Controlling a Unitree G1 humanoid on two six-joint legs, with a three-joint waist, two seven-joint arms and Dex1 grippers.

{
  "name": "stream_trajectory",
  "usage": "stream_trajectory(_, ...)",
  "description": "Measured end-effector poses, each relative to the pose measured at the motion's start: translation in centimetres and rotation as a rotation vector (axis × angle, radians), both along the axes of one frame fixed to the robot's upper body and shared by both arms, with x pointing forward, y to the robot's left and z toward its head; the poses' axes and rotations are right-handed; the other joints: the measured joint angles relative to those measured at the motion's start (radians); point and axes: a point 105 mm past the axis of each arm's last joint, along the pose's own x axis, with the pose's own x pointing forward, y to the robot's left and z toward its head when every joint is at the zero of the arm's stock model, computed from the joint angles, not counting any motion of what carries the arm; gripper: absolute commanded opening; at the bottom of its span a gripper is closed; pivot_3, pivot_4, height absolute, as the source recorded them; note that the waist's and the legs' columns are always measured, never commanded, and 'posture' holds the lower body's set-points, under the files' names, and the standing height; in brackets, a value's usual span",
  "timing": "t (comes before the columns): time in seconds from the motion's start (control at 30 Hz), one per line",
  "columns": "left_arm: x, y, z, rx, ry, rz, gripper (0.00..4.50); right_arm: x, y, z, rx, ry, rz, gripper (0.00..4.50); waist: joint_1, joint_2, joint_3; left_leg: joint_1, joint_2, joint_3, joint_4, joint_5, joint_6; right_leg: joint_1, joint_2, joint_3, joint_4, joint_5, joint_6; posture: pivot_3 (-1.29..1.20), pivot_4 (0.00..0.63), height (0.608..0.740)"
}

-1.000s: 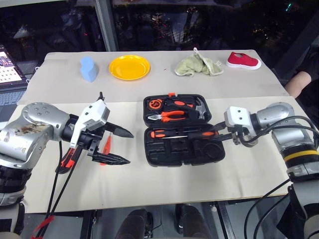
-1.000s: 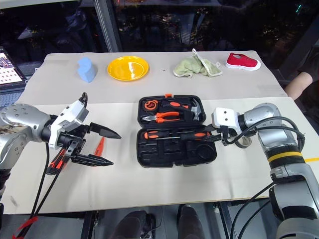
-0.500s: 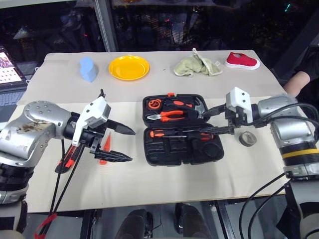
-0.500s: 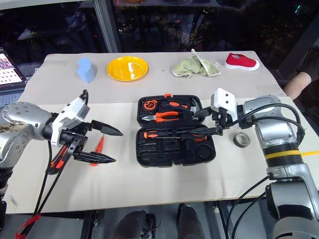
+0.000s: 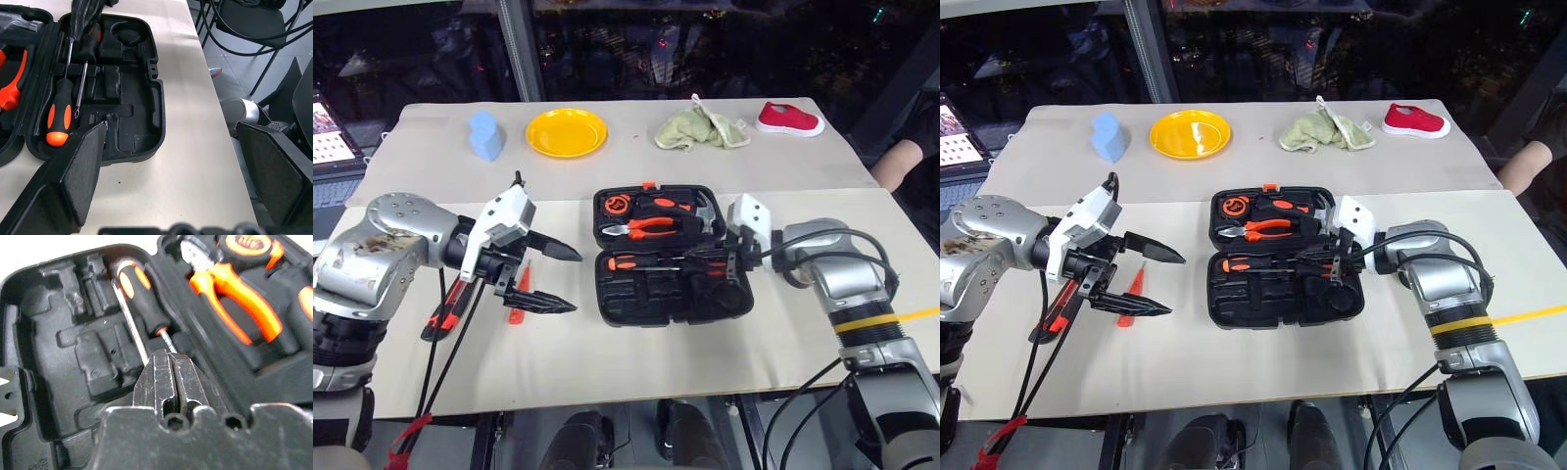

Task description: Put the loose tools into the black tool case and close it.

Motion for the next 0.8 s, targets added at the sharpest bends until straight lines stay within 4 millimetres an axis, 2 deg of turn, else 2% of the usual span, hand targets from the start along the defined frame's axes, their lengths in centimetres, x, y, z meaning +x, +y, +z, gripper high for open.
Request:
stream_trajectory(0.43,0.1,0.1,-0.1,0.008,-0.005,0.006,4.5,0.1,1.6,-1.9,-0.053,-0.008,0.005,0.03,-0.003,0.0,0.0,0.004,0.001,0.0,0.0,0.001,-0.002,0.002,0.004,0.003,0.001,0.0,-0.001,0.0,0.15,0.74)
stream_trajectory(0.67,0.2,0.0,-0.2,0.012,-0.016,0.008,4.5,0.4,2.1,-2.1,-0.113,-0.051,0.01,0.03,-0.003,-0.001,-0.001,0.012,0.004,0.0,-0.001,0.002,-0.004,0.01,0.006,0.004,0.001,0.002,-0.004,0.0,0.15,0.74)
stream_trajectory(0.8,0.3,-0.1,-0.2,0.006,-0.021,0.011,4.5,0.1,2.3,-1.4,-0.029,-0.017,-0.016,0.03,-0.002,-0.001,-0.001,0.013,0.005,0.0,-0.001,0.002,-0.004,0.01,0.007,0.004,0.002,0.003,-0.005,0.0,0.15,0.74)
